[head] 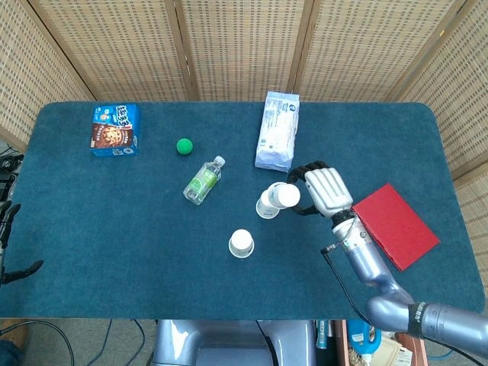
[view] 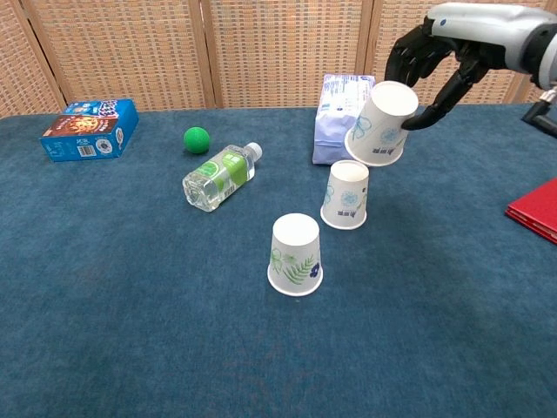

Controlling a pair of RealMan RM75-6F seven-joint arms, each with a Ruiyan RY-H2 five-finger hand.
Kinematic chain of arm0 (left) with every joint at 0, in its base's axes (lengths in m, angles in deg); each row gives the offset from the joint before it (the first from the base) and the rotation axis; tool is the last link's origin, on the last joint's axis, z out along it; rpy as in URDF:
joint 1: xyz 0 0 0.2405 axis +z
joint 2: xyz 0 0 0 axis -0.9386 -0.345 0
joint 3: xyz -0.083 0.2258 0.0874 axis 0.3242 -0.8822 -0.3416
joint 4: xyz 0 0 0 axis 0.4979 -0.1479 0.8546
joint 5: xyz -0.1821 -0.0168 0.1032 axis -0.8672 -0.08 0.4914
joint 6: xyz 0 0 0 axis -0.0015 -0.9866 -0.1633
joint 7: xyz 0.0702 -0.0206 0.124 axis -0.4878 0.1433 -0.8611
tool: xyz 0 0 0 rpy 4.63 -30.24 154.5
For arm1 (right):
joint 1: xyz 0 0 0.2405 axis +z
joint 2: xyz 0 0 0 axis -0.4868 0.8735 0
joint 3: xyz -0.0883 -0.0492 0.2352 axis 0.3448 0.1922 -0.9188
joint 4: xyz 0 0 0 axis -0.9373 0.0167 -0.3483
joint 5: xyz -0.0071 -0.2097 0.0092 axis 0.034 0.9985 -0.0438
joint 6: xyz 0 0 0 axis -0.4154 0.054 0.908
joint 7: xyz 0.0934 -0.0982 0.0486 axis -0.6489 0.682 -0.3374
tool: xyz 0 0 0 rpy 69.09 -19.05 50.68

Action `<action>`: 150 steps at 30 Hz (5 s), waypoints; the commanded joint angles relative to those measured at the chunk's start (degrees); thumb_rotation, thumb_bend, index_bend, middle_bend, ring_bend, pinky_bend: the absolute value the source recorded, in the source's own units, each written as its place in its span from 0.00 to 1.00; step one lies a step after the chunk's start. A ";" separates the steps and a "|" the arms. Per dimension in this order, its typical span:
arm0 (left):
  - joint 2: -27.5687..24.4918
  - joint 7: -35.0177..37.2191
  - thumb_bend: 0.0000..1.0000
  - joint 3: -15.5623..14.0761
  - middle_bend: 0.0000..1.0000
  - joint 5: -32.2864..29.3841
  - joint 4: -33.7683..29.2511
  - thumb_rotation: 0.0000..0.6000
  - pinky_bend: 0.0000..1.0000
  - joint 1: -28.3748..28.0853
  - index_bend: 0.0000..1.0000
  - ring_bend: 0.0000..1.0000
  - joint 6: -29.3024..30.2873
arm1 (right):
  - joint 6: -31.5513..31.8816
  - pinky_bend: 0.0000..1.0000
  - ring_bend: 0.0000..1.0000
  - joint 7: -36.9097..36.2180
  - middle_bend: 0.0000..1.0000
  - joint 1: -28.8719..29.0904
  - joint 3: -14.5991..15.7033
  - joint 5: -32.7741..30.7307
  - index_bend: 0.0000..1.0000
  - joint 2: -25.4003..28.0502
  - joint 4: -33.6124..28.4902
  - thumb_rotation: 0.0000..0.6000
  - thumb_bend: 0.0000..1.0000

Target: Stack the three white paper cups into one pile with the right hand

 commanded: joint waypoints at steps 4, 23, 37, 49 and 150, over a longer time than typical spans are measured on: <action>-0.07 0.10 0.12 0.34 0.00 -1.21 0.26 1.00 0.00 -0.53 0.00 0.00 -1.30 | -2.80 0.28 0.36 0.03 0.52 2.77 0.34 -3.68 0.48 -3.46 5.43 1.00 0.38; -0.18 -0.05 0.12 0.60 0.00 -1.98 0.10 1.00 0.00 -0.98 0.00 0.00 -1.95 | -4.00 0.28 0.36 -0.11 0.47 4.97 1.02 -8.47 0.48 -4.85 7.74 1.00 0.38; -0.01 -0.31 0.12 0.63 0.00 -2.43 0.43 1.00 0.00 -1.15 0.00 0.00 -2.27 | -4.42 0.17 0.10 -1.35 0.01 4.97 2.24 -6.64 0.09 -2.45 5.06 1.00 0.20; 0.01 -0.19 0.12 0.38 0.00 -1.83 0.50 1.00 0.00 -1.10 0.00 0.00 -1.94 | -7.91 0.15 0.08 -4.75 0.19 4.11 9.91 10.17 0.12 -1.28 -3.09 1.00 0.19; -0.44 0.82 0.12 0.53 0.00 -3.51 0.70 1.00 0.00 -2.34 0.00 0.00 -4.47 | -2.68 0.24 0.25 4.45 0.48 9.98 1.22 -17.34 0.46 -3.05 4.17 1.00 0.39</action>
